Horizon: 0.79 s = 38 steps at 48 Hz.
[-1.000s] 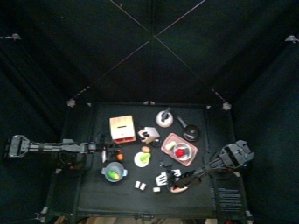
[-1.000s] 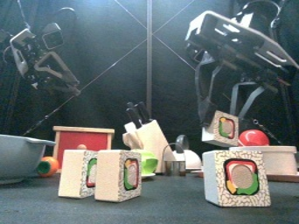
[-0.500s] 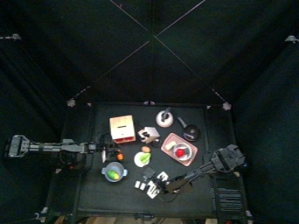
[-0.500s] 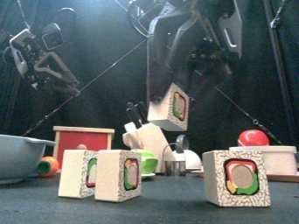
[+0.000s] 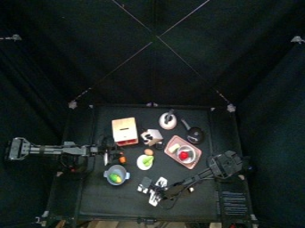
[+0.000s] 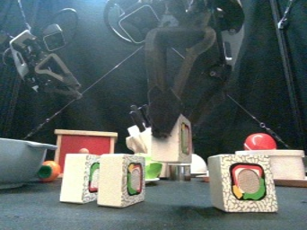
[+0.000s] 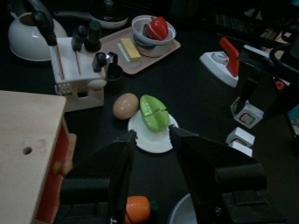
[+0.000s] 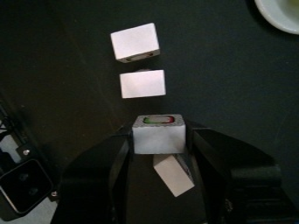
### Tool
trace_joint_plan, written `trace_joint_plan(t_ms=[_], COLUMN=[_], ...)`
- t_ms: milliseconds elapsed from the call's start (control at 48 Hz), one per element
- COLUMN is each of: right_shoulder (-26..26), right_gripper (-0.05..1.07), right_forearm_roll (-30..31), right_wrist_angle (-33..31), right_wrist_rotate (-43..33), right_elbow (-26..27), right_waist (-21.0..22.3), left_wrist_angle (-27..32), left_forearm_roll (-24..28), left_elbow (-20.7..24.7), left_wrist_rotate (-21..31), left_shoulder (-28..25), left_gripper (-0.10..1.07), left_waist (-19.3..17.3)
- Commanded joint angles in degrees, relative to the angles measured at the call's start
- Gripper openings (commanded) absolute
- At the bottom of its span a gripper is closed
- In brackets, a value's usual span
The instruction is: Put sushi piece to the left
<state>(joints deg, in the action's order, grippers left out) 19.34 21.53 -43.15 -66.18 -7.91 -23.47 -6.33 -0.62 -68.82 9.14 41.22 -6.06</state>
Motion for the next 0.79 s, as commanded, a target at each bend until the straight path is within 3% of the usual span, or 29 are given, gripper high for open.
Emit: trace_joint_plan(t_ms=[0,771], right_shoulder=[-0.7,3.2], right_gripper=[0.73,0.73], right_forearm_roll=[0.0,0.6], right_wrist_angle=[0.2,0.5], right_wrist_rotate=[0.2,0.4], right_elbow=[1.9,4.7], right_waist=[0.0,-0.5], left_wrist_angle=[-0.3,-0.3], left_forearm_roll=[0.0,0.0], left_elbow=[0.8,0.8], left_wrist_rotate=[-0.1,-0.1], left_shoulder=[-0.1,-0.1], left_gripper=[0.77,0.77], left_waist=[-0.1,0.0])
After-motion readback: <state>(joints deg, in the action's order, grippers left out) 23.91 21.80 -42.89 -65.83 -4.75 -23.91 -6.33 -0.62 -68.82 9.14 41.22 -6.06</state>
